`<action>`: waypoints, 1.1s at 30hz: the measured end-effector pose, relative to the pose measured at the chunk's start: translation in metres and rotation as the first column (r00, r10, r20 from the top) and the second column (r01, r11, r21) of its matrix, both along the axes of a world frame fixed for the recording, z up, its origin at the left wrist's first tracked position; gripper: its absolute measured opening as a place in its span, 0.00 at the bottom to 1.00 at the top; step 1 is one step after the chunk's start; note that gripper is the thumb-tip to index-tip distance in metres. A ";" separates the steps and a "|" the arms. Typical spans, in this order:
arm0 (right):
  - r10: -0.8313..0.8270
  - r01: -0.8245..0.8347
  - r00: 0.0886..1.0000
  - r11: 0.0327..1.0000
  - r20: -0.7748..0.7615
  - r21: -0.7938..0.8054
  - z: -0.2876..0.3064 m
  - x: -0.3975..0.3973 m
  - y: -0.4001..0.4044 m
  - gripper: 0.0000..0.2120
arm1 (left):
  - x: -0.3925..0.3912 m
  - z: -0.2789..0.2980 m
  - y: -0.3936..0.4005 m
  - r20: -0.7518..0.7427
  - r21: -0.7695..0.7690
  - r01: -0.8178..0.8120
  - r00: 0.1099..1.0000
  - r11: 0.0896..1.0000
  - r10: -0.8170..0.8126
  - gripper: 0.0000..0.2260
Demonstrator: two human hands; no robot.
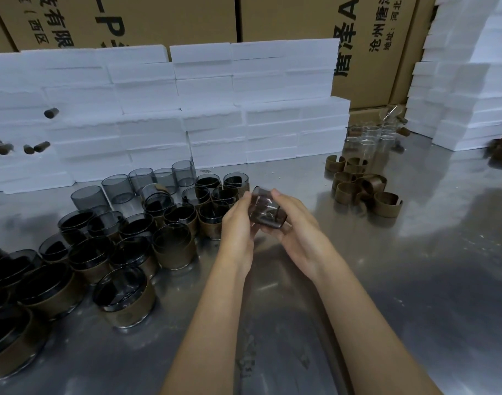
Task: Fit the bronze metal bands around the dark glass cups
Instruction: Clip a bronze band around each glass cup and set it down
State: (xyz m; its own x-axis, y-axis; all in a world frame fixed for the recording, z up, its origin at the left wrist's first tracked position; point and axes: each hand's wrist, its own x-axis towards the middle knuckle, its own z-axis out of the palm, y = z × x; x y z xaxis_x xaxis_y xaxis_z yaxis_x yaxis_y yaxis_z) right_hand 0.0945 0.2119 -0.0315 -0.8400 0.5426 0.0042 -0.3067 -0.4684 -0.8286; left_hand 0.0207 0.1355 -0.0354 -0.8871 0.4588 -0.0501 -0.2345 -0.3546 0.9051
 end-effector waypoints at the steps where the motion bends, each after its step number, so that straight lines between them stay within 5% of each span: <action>1: -0.048 0.047 0.999 0.999 0.023 0.027 0.000 -0.001 -0.001 0.26 | 0.001 0.000 0.001 -0.003 -0.013 0.011 1.000 1.000 -0.011 0.12; 8: -0.384 0.298 0.911 0.865 0.150 0.403 -0.006 -0.005 0.003 0.23 | 0.015 0.003 0.012 -0.102 -0.028 0.157 0.982 0.987 -0.159 0.15; 14: -0.379 0.293 0.916 0.856 0.130 0.426 -0.010 -0.006 0.004 0.19 | 0.014 -0.002 0.011 0.073 0.105 0.110 0.990 0.988 -0.118 0.17; 18: -0.468 0.369 0.880 0.782 0.081 0.503 -0.012 -0.007 0.005 0.03 | 0.016 -0.007 0.013 0.076 0.103 0.135 0.987 0.985 -0.143 0.22; 22: -0.512 0.397 0.851 0.774 0.117 0.494 -0.015 -0.005 0.014 0.13 | 0.012 -0.006 0.012 0.105 0.112 0.117 0.986 0.987 -0.128 0.20; 26: -0.746 0.502 0.633 0.599 0.207 0.623 -0.015 -0.002 0.042 0.10 | 0.008 -0.005 0.015 0.211 0.138 0.078 0.972 0.987 -0.106 0.14; 29: -0.869 0.247 0.415 0.393 0.270 0.885 -0.014 0.007 0.063 0.18 | 0.005 -0.005 0.016 0.251 0.143 0.094 0.959 0.985 -0.128 0.20; 33: -0.933 -0.054 0.260 0.243 0.249 0.968 -0.011 0.023 0.097 0.24 | 0.000 -0.010 0.017 0.275 0.172 0.135 0.945 0.976 -0.179 0.17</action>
State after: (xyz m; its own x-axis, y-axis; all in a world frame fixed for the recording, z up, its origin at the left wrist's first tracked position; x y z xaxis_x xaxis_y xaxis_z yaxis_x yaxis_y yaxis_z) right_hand 0.1180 0.3088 -0.0430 -0.2517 0.9145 0.3166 0.7446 0.3920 -0.5402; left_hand 0.0203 0.1527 -0.0452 -0.7609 0.6131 -0.2124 -0.5400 -0.4170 0.7311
